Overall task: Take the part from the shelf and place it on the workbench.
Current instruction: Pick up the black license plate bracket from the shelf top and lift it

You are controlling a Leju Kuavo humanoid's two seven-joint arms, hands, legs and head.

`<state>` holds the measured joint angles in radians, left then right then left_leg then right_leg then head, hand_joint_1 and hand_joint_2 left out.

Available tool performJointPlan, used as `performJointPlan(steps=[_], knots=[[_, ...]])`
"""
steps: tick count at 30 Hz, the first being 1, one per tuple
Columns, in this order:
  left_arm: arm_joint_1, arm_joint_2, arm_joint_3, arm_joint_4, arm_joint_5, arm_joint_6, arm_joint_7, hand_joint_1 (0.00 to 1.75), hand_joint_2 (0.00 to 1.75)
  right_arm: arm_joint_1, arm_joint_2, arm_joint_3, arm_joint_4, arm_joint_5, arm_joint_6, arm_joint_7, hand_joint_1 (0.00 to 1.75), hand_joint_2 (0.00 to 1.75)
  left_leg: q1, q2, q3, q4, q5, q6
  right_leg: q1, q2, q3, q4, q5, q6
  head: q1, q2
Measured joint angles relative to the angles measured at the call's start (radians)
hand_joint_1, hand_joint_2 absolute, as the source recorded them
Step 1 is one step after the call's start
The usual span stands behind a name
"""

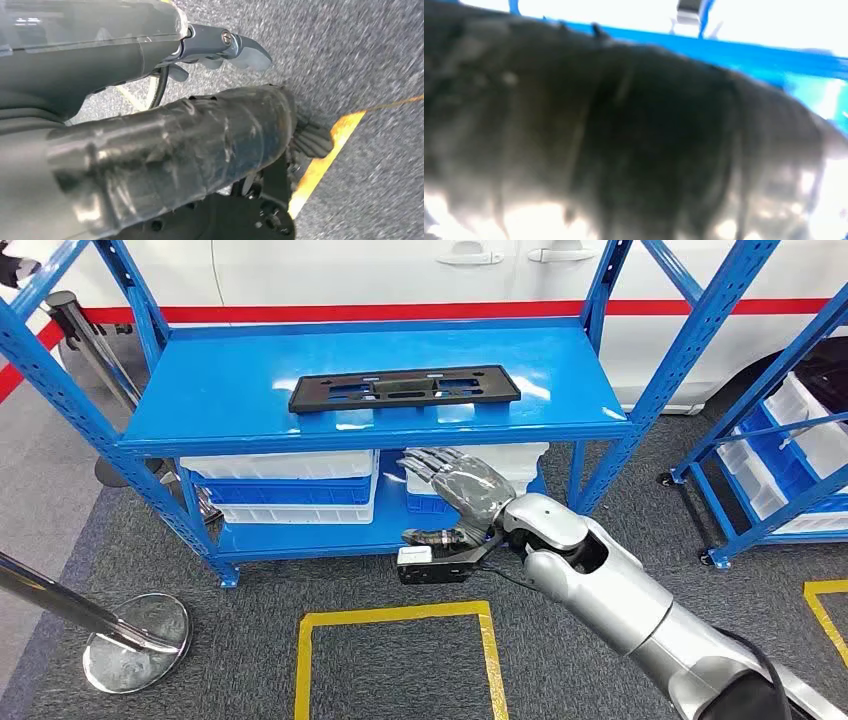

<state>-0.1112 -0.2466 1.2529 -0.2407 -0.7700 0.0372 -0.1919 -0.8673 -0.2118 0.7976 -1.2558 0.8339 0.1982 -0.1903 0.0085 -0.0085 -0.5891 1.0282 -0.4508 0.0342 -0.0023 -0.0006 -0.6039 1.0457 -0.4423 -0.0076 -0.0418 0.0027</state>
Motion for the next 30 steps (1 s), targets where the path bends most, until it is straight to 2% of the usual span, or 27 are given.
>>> performJointPlan(steps=[3, 5, 6, 7, 9, 10, 11, 12, 13, 14, 16, 17, 20, 21, 23, 25, 26, 27, 28, 30], knots=[[-0.002, -0.002, 0.001, 0.003, -0.007, -0.002, 0.000, 0.00, 0.00, -0.047, 0.013, 0.051, -0.010, -0.015, 0.018, 0.015, 0.00, 0.00, 0.001, 0.001, -0.005, -0.001, 0.002, -0.011, 0.006, 0.000, 0.001, -0.007, -0.003, -0.003, 0.000, 0.000], [-0.003, -0.002, 0.001, 0.005, -0.015, -0.004, 0.000, 0.00, 0.00, -0.086, 0.030, 0.101, -0.013, -0.028, 0.032, 0.031, 0.00, 0.00, 0.002, 0.001, -0.006, 0.003, -0.002, -0.022, 0.002, 0.000, 0.003, -0.015, 0.001, -0.010, 0.000, 0.000], [-0.003, -0.002, 0.002, 0.005, -0.020, -0.005, 0.001, 0.00, 0.00, -0.103, 0.045, 0.124, -0.013, -0.034, 0.038, 0.039, 0.00, 0.00, 0.002, 0.002, -0.013, 0.020, -0.015, -0.027, -0.001, 0.000, 0.006, -0.020, 0.004, -0.016, 0.000, 0.000], [-0.003, -0.002, 0.002, 0.006, -0.025, -0.006, 0.002, 0.00, 0.00, -0.119, 0.063, 0.145, -0.013, -0.039, 0.043, 0.046, 0.00, 0.00, 0.002, 0.002, -0.028, 0.056, -0.038, -0.032, -0.004, -0.001, 0.008, -0.025, 0.007, -0.021, -0.001, 0.000], [-0.003, -0.002, 0.002, 0.007, -0.033, -0.011, 0.005, 0.00, 0.00, -0.147, 0.110, 0.184, -0.005, -0.049, 0.054, 0.062, 0.00, 0.00, 0.005, 0.002, -0.085, 0.176, -0.098, -0.040, -0.004, -0.001, 0.008, -0.026, 0.008, -0.027, -0.002, 0.000], [-0.003, -0.002, 0.002, 0.007, -0.037, -0.014, 0.006, 0.00, 0.00, -0.156, 0.133, 0.203, 0.003, -0.052, 0.059, 0.069, 0.00, 0.00, 0.006, 0.002, -0.113, 0.232, -0.118, -0.044, -0.004, -0.002, 0.008, -0.025, 0.007, -0.029, -0.001, 0.000], [-0.003, -0.002, 0.002, 0.008, -0.040, -0.017, 0.008, 0.00, 0.00, -0.162, 0.158, 0.223, 0.016, -0.055, 0.062, 0.078, 0.00, 0.00, 0.007, 0.003, -0.130, 0.263, -0.121, -0.048, -0.003, -0.003, 0.008, -0.023, 0.006, -0.029, -0.001, 0.000], [-0.003, -0.002, 0.002, 0.008, -0.043, -0.019, 0.010, 0.00, 0.00, -0.166, 0.182, 0.242, 0.032, -0.057, 0.064, 0.084, 0.00, 0.00, 0.009, 0.003, -0.130, 0.258, -0.106, -0.051, -0.004, -0.003, 0.008, -0.021, 0.005, -0.029, -0.002, 0.000], [-0.003, -0.002, 0.002, 0.009, -0.046, -0.021, 0.011, 0.00, 0.00, -0.170, 0.205, 0.258, 0.048, -0.058, 0.065, 0.091, 0.00, 0.00, 0.012, 0.003, -0.110, 0.214, -0.074, -0.053, -0.004, -0.002, 0.008, -0.018, 0.002, -0.028, -0.002, 0.000], [-0.002, -0.002, 0.003, 0.009, -0.049, -0.023, 0.012, 0.00, 0.00, -0.172, 0.222, 0.269, 0.061, -0.058, 0.065, 0.096, 0.00, 0.00, 0.015, 0.004, -0.078, 0.147, -0.038, -0.055, -0.005, -0.002, 0.008, -0.014, -0.001, -0.025, -0.002, 0.000], [-0.003, -0.002, 0.003, 0.010, -0.052, -0.025, 0.013, 0.00, 0.00, -0.177, 0.246, 0.277, 0.077, -0.056, 0.063, 0.102, 0.00, 0.00, 0.015, 0.002, -0.026, 0.036, 0.000, -0.052, -0.003, -0.003, 0.004, -0.003, -0.008, -0.015, -0.001, 0.000], [-0.003, -0.003, 0.003, 0.010, -0.054, -0.026, 0.014, 0.00, 0.00, -0.181, 0.260, 0.281, 0.091, -0.055, 0.062, 0.104, 0.00, 0.00, 0.014, 0.001, -0.016, 0.014, 0.002, -0.049, -0.001, -0.004, 0.001, 0.000, -0.009, -0.010, 0.000, 0.000], [-0.003, -0.004, 0.003, 0.011, -0.060, -0.027, 0.018, 0.00, 0.00, -0.197, 0.326, 0.306, 0.158, -0.050, 0.058, 0.110, 0.00, 0.00, 0.012, 0.001, -0.014, 0.007, 0.004, -0.032, -0.001, -0.001, -0.002, 0.004, -0.011, 0.003, 0.000, 0.000], [-0.004, -0.005, 0.003, 0.012, -0.063, -0.027, 0.019, 0.00, 0.00, -0.201, 0.347, 0.312, 0.178, -0.048, 0.056, 0.112, 0.00, 0.00, 0.013, 0.002, -0.014, 0.004, 0.006, -0.025, -0.002, 0.000, -0.007, 0.016, -0.021, 0.007, 0.000, 0.000], [-0.005, -0.007, 0.003, 0.012, -0.068, -0.026, 0.021, 0.00, 0.00, -0.208, 0.386, 0.321, 0.223, -0.039, 0.053, 0.117, 0.00, 0.00, 0.016, 0.003, -0.013, 0.000, 0.010, -0.014, -0.005, 0.000, -0.043, 0.096, -0.070, 0.015, 0.001, 0.000], [-0.005, -0.007, 0.003, 0.012, -0.072, -0.026, 0.024, 0.00, 0.00, -0.214, 0.423, 0.334, 0.277, -0.031, 0.052, 0.122, 0.00, 0.00, 0.015, 0.003, -0.014, 0.000, 0.010, -0.009, -0.006, 0.000, -0.103, 0.221, -0.125, 0.018, 0.001, 0.000], [-0.005, -0.007, 0.004, 0.013, -0.074, -0.024, 0.026, 0.00, 0.00, -0.214, 0.440, 0.340, 0.302, -0.028, 0.051, 0.124, 0.00, 0.00, 0.015, 0.003, -0.014, 0.000, 0.010, -0.009, -0.006, 0.000, -0.125, 0.264, -0.135, 0.018, 0.001, 0.000], [-0.005, -0.007, 0.004, 0.013, -0.076, -0.022, 0.029, 0.00, 0.00, -0.215, 0.455, 0.346, 0.325, -0.024, 0.051, 0.126, 0.00, 0.00, 0.014, 0.003, -0.014, 0.000, 0.010, -0.010, -0.006, 0.000, -0.130, 0.272, -0.126, 0.017, 0.001, 0.000], [-0.005, -0.008, 0.005, 0.014, -0.078, -0.019, 0.033, 0.00, 0.00, -0.218, 0.470, 0.352, 0.347, -0.021, 0.051, 0.132, 0.00, 0.00, 0.014, 0.002, -0.014, 0.000, 0.010, -0.010, -0.005, 0.000, -0.116, 0.238, -0.098, 0.013, 0.001, 0.000], [-0.006, -0.009, 0.007, 0.015, -0.084, -0.012, 0.039, 0.00, 0.00, -0.231, 0.498, 0.367, 0.381, -0.019, 0.053, 0.155, 0.00, 0.00, 0.012, 0.002, -0.012, 0.001, 0.009, -0.012, 0.000, 0.001, -0.054, 0.106, -0.031, -0.001, 0.001, 0.000]])
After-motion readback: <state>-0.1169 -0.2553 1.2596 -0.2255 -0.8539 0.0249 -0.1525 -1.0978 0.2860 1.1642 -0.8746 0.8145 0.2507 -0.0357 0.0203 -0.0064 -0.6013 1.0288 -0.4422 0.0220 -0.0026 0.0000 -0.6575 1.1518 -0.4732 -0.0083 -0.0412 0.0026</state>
